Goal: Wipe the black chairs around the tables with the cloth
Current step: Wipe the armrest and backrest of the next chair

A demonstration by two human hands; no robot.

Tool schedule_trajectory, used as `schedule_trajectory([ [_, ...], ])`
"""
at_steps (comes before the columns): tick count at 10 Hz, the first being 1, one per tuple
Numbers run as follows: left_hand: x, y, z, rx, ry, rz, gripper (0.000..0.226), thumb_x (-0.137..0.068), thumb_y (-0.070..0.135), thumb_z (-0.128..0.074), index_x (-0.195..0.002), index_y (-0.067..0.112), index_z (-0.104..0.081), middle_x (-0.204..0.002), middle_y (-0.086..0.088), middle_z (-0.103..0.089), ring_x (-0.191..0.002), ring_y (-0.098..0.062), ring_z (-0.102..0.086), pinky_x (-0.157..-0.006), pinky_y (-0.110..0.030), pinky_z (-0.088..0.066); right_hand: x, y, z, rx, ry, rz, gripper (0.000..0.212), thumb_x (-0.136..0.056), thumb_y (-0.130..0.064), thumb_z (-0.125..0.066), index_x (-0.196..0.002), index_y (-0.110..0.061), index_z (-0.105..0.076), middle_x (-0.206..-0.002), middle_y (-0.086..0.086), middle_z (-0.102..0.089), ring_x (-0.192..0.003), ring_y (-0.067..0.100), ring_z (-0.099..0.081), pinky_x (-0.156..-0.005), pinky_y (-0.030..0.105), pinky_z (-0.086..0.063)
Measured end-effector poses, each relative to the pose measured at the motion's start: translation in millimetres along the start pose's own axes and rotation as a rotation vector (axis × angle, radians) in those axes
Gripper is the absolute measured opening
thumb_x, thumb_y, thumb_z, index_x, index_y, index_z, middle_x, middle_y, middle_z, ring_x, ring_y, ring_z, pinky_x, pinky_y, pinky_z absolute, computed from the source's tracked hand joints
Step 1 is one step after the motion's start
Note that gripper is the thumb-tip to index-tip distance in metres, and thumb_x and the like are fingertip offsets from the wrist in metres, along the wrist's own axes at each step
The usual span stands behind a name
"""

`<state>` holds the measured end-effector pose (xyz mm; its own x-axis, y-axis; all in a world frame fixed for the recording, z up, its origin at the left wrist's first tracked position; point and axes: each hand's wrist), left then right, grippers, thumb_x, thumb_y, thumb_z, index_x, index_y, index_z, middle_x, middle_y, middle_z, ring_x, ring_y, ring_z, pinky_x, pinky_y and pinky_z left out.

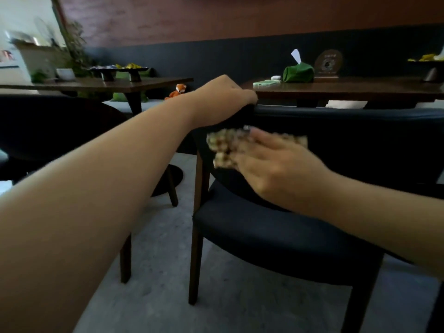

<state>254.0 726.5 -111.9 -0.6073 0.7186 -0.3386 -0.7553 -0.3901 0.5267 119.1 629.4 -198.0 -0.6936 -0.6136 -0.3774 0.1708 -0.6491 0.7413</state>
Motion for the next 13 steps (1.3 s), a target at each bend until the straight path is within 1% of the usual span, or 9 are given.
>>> schedule_trajectory([
  [1, -2, 5, 9, 0.016, -0.072, 0.008, 0.031, -0.097, 0.029, -0.049, -0.068, 0.019, -0.053, -0.064, 0.004, -0.051, -0.054, -0.005, -0.047, -0.043, -0.010, -0.040, -3, 19, 23, 0.056, 0.072, -0.053, 0.036, -0.096, -0.006, -0.035, -0.113, 0.001, -0.066, -0.121, 0.018, -0.064, -0.121, 0.034, -0.055, -0.110, 0.047, -0.031],
  [3, -8, -14, 24, 0.104, -0.169, -0.095, 0.029, -0.095, 0.032, -0.056, -0.085, 0.018, -0.079, -0.085, 0.003, -0.074, -0.083, -0.012, -0.068, -0.083, -0.031, -0.054, 4, 11, -3, 0.124, 0.099, -0.066, 0.029, -0.098, -0.001, -0.043, -0.120, 0.004, -0.061, -0.127, 0.021, -0.060, -0.124, 0.037, -0.051, -0.109, 0.049, -0.035],
  [5, -33, -73, 35, 0.014, -0.096, -0.144, 0.037, -0.097, 0.039, -0.053, -0.069, 0.032, -0.076, -0.065, 0.014, -0.067, -0.060, 0.004, -0.059, -0.069, -0.027, -0.046, 27, -42, -44, 0.169, -0.318, 0.151, 0.025, -0.089, -0.018, -0.060, -0.111, -0.013, -0.073, -0.119, 0.004, -0.068, -0.115, 0.021, -0.061, -0.102, 0.036, -0.046],
  [6, -49, -92, 28, -0.037, -0.149, -0.157, 0.043, -0.095, 0.049, -0.049, -0.056, 0.043, -0.068, -0.059, 0.019, -0.062, -0.059, 0.004, -0.057, -0.060, -0.030, -0.037, 5, -29, -31, 0.025, -0.103, 0.018, 0.027, -0.092, -0.005, -0.055, -0.115, -0.005, -0.068, -0.123, 0.014, -0.064, -0.121, 0.030, -0.056, -0.103, 0.045, -0.044],
  [7, -69, -112, 24, 0.109, -0.096, -0.191, 0.035, -0.080, 0.041, -0.057, -0.052, 0.019, -0.058, -0.059, 0.001, -0.058, -0.062, -0.016, -0.054, -0.063, -0.034, -0.044, -35, 2, -1, 0.082, 0.134, -0.127, 0.024, -0.096, 0.000, -0.053, -0.118, 0.003, -0.062, -0.128, 0.021, -0.059, -0.127, 0.038, -0.049, -0.108, 0.052, -0.036],
  [8, -80, -127, 22, 0.298, -0.109, -0.277, 0.048, -0.072, 0.048, -0.060, -0.066, 0.001, -0.057, -0.069, -0.010, -0.052, -0.065, -0.020, -0.048, -0.065, -0.030, -0.043, -55, 4, -1, 0.199, 0.109, -0.160, 0.023, -0.096, -0.001, -0.055, -0.116, 0.003, -0.065, -0.124, 0.019, -0.062, -0.122, 0.036, -0.053, -0.105, 0.052, -0.041],
  [11, -95, -151, 11, 0.421, -0.120, -0.541, 0.047, -0.091, 0.043, -0.053, -0.065, 0.004, -0.059, -0.063, -0.011, -0.050, -0.060, -0.022, -0.048, -0.061, -0.034, -0.039, -15, -81, -90, 0.099, -0.487, -0.176, 0.035, -0.097, -0.006, -0.038, -0.124, -0.001, -0.061, -0.133, 0.012, -0.057, -0.127, 0.023, -0.050, -0.113, 0.036, -0.028],
  [12, -104, -157, 16, 0.495, -0.222, -0.597, 0.048, -0.088, 0.042, -0.058, -0.065, 0.000, -0.063, -0.059, -0.004, -0.056, -0.056, -0.015, -0.053, -0.056, -0.021, -0.042, -24, -79, -85, 0.087, -0.488, -0.154, 0.033, -0.097, -0.008, -0.044, -0.124, 0.000, -0.061, -0.136, 0.014, -0.054, -0.132, 0.025, -0.045, -0.114, 0.039, -0.029],
  [13, -120, -168, 15, 0.622, -0.243, -0.665, 0.041, -0.087, 0.027, -0.061, -0.046, 0.022, -0.059, -0.045, 0.013, -0.051, -0.043, 0.001, -0.048, -0.047, -0.009, -0.038, -48, -52, -50, 0.136, -0.205, -0.271, 0.032, -0.098, -0.002, -0.049, -0.129, 0.005, -0.052, -0.141, 0.020, -0.045, -0.136, 0.034, -0.038, -0.112, 0.049, -0.031],
])
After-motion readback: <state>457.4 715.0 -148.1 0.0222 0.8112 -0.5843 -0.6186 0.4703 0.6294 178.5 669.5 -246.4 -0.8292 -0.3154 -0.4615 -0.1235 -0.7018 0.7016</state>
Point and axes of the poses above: each hand's wrist, its own x-axis away from the middle knuckle, its own z-axis out of the back of the hand, y = z × x
